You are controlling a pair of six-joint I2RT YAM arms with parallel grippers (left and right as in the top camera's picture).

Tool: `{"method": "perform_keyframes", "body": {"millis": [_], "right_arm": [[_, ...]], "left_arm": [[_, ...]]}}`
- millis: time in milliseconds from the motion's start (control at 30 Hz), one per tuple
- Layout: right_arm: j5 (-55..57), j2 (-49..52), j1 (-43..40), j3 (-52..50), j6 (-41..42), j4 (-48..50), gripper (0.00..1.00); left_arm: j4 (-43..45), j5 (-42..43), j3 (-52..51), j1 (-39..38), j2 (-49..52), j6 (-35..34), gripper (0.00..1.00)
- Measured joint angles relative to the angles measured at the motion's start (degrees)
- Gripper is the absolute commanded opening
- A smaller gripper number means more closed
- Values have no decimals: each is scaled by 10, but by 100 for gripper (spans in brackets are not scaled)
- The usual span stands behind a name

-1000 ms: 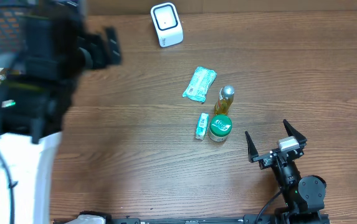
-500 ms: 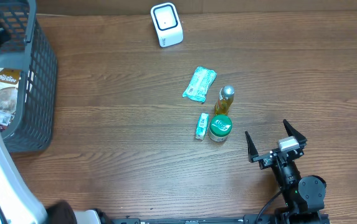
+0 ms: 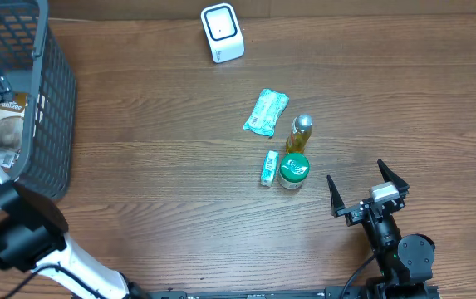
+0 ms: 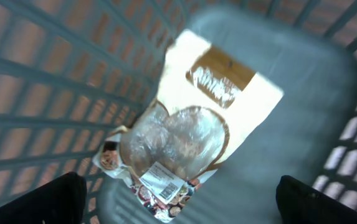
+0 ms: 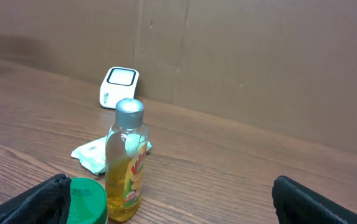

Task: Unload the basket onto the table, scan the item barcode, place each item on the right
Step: 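Lower the left gripper into the basket and grasp the PanTree bag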

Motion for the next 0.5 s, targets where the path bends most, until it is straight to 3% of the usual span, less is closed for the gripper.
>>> {"method": "perform_keyframes", "body": {"millis": [433, 500], "right_arm": [[0, 0, 0, 0, 0, 0, 100], [0, 0, 0, 0, 0, 0, 100]], "left_arm": [[-55, -17, 0, 35, 169, 26, 100], [-60, -11, 0, 38, 178, 27, 92]]}}
